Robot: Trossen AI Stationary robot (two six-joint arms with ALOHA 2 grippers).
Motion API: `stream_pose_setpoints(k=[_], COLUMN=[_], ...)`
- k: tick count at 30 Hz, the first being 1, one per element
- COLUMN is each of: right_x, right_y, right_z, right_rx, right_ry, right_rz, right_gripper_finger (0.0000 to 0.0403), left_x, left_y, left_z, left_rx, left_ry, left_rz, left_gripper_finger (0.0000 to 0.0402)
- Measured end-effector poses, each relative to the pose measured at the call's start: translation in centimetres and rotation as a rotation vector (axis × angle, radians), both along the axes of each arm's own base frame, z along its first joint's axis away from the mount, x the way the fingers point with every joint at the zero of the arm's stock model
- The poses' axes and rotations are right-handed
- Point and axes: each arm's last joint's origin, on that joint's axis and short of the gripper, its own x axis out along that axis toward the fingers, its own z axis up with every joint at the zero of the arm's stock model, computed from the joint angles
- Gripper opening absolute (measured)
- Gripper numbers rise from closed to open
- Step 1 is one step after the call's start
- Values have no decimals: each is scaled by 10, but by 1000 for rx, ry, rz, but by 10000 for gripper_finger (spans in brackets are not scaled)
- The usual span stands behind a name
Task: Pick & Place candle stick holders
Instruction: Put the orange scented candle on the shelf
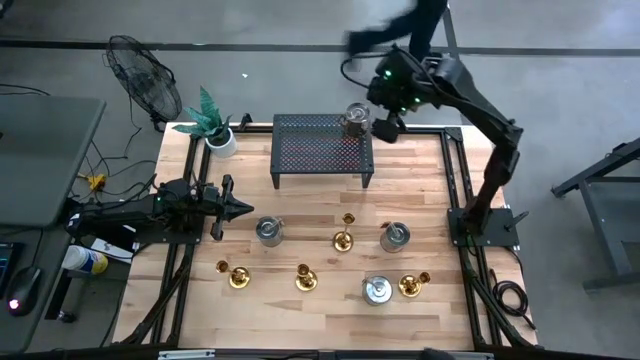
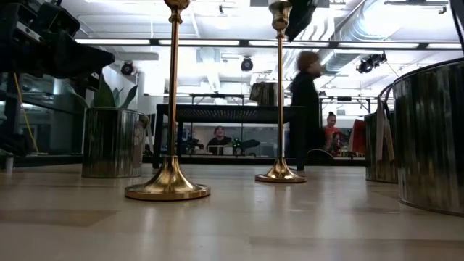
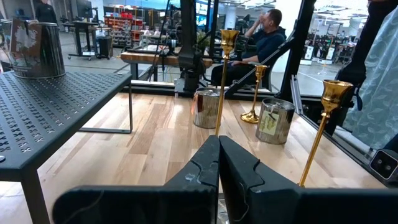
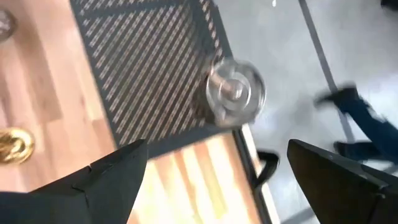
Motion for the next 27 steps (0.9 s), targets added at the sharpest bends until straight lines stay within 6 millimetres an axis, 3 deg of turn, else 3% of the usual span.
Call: stream_pose_setpoints(k=[5,8,27], right_x=[-18,-28,-102], right_y=[23,39,108], right_z=[9,3,-80], right_rx=[21,48,101], right_ry=[3,-5,-5], right_rz=[-42,-32,92], right_gripper_finger=[378,378,378], left_x=[0,0,0], left_y=[0,0,0], left_z=[0,0,0], left_rx=[0,0,0], left_ry=[0,0,0], left_rz=[0,0,0], left_gripper_finger=[0,0,0])
